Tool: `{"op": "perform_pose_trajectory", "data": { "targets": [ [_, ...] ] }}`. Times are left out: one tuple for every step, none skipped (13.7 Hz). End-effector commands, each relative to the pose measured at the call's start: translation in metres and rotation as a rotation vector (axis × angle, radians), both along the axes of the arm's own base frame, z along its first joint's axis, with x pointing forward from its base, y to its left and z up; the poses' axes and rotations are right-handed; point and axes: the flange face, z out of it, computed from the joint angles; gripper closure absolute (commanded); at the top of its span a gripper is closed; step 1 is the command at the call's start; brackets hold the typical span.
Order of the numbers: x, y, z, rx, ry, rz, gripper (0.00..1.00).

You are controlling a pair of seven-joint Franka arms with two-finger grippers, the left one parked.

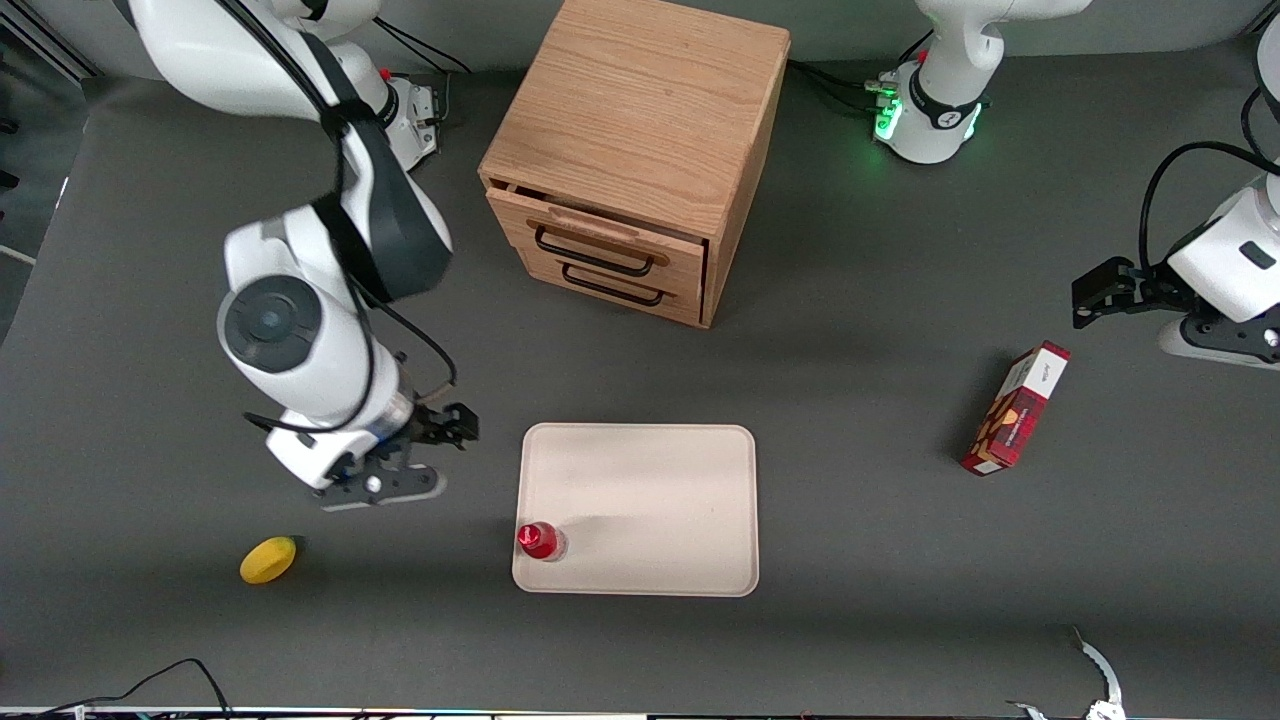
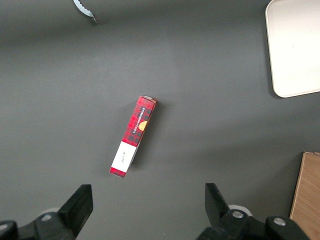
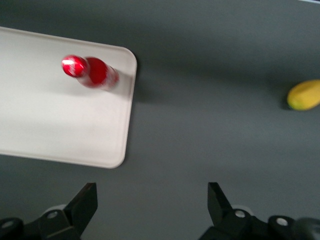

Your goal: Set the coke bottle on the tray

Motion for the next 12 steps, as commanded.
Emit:
{"op": "perform_pose_trajectory", "data": {
  "targets": [
    [-0.043, -0.047, 0.023, 0.016, 0.012, 0.008, 0.04],
    [-0.051, -0.066, 0.029, 0.016, 0.016, 0.000, 0.04],
    [-0.059, -0.082, 0.035, 0.019, 0.018, -0.005, 0.01],
    [-0.068, -0.099, 0.041, 0.020, 0.021, -0.013, 0.00],
    [-0.079, -0.117, 0.047, 0.021, 0.020, -0.016, 0.00],
    [-0.087, -0.134, 0.053, 0.022, 0.019, -0.017, 0.00],
    [-0.092, -0.154, 0.060, 0.022, 0.020, -0.029, 0.00],
    [-0.097, -0.169, 0.068, 0.025, 0.024, -0.036, 0.00],
    [-0.100, -0.180, 0.074, 0.023, 0.039, -0.030, 0.00],
    [-0.103, -0.190, 0.082, 0.024, 0.033, -0.039, 0.00],
    [-0.107, -0.204, 0.091, 0.026, 0.023, -0.062, 0.00],
    [-0.112, -0.213, 0.098, 0.026, 0.026, -0.063, 0.00]
  ]
}}
